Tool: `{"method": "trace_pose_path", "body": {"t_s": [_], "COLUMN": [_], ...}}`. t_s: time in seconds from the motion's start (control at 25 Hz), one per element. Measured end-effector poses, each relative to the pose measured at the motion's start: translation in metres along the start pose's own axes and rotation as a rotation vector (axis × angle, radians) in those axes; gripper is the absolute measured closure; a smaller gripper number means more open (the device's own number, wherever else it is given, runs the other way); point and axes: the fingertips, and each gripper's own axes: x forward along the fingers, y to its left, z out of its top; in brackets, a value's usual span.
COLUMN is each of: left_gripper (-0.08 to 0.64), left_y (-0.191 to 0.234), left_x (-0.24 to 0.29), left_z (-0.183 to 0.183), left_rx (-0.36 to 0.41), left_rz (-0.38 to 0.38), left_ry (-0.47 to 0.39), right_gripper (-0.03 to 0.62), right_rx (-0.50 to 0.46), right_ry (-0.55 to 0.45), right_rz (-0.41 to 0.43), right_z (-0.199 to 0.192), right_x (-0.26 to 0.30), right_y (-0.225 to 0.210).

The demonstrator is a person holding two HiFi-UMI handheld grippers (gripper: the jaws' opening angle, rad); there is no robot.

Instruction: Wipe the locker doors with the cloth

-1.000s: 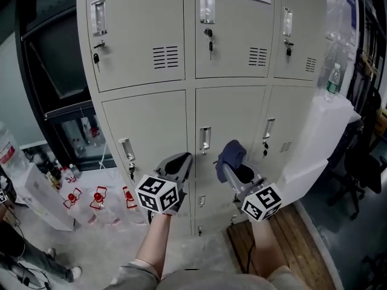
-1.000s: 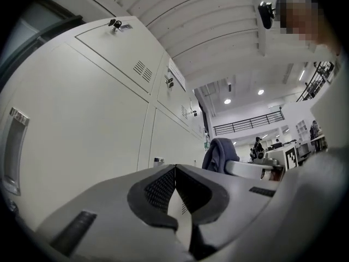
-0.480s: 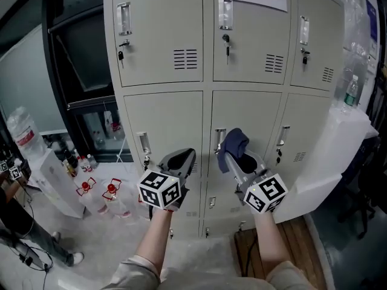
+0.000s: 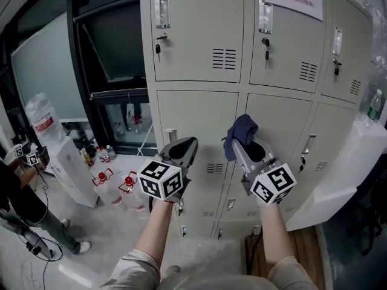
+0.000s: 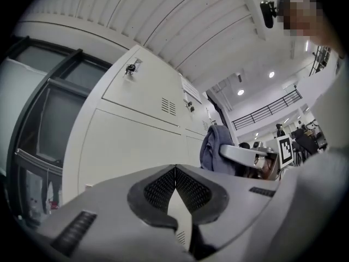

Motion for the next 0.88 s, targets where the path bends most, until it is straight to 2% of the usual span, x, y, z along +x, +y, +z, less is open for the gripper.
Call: {"method": "trace_pose_path", "body": {"t_s": [0.4,0.88], "left_gripper": [0.561,0.561], "left_y": [0.071,0.11], "left_x": [-0.032,-0.03], "left_z": [0.033,0.083], "left_rx": [0.07,0.114], "left_rz": [0.081,0.005], "left_ry": [-0.016,-0.068], "right_gripper": [0.536,0.536], "right_rx": [-0.034,-0.153], "right_ry": [-0.041,-0.096], "right_rz": [0.049,0.071], "right_z": [0.025,0.105], "right_x": [0.085,0.185], "right_y": [0.022,0.022]}}
